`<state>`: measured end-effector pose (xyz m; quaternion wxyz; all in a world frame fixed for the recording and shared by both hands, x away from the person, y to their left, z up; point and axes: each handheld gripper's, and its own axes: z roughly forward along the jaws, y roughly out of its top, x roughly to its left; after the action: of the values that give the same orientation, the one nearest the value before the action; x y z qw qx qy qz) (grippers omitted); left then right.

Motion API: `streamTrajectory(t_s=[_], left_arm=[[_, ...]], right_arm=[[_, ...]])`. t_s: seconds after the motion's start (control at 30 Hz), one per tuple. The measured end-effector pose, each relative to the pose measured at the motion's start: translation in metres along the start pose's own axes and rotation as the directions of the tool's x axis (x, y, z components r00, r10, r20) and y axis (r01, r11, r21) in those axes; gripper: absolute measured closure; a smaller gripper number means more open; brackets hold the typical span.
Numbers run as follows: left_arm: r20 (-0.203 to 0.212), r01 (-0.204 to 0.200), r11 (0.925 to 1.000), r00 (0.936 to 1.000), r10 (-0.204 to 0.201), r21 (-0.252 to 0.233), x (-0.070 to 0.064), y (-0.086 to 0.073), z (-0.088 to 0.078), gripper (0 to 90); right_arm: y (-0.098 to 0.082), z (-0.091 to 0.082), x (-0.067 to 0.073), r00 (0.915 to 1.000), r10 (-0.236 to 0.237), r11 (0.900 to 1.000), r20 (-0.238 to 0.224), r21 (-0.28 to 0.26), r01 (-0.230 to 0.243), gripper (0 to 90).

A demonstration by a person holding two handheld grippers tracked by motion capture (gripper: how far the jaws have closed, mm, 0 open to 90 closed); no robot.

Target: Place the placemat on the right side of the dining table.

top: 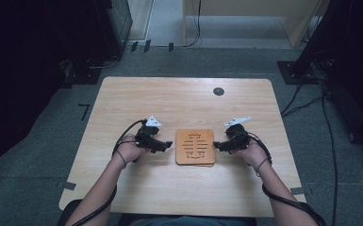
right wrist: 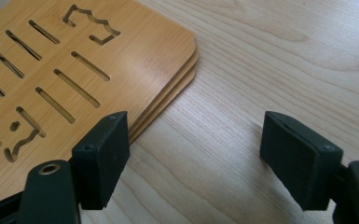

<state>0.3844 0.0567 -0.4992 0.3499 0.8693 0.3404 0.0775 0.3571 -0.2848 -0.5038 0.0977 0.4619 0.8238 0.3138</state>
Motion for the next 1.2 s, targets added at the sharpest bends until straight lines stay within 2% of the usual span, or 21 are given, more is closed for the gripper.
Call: streamTrajectory(t_s=[0.83,1.2], left_arm=[[-0.007,0.0,1.0,1.0,0.0,0.006,0.0,-0.004,-0.004,13.5],[0.014,0.006,1.0,0.9999,-0.006,0.006,-0.005,-0.002,-0.006,13.5]], right_arm=[[0.007,0.003,0.009,0.999,-0.044,0.999,-0.009,-0.011,0.044,24.2],[0.011,0.007,0.014,0.9982,-0.059,0.998,-0.001,-0.016,0.059,24.0]])
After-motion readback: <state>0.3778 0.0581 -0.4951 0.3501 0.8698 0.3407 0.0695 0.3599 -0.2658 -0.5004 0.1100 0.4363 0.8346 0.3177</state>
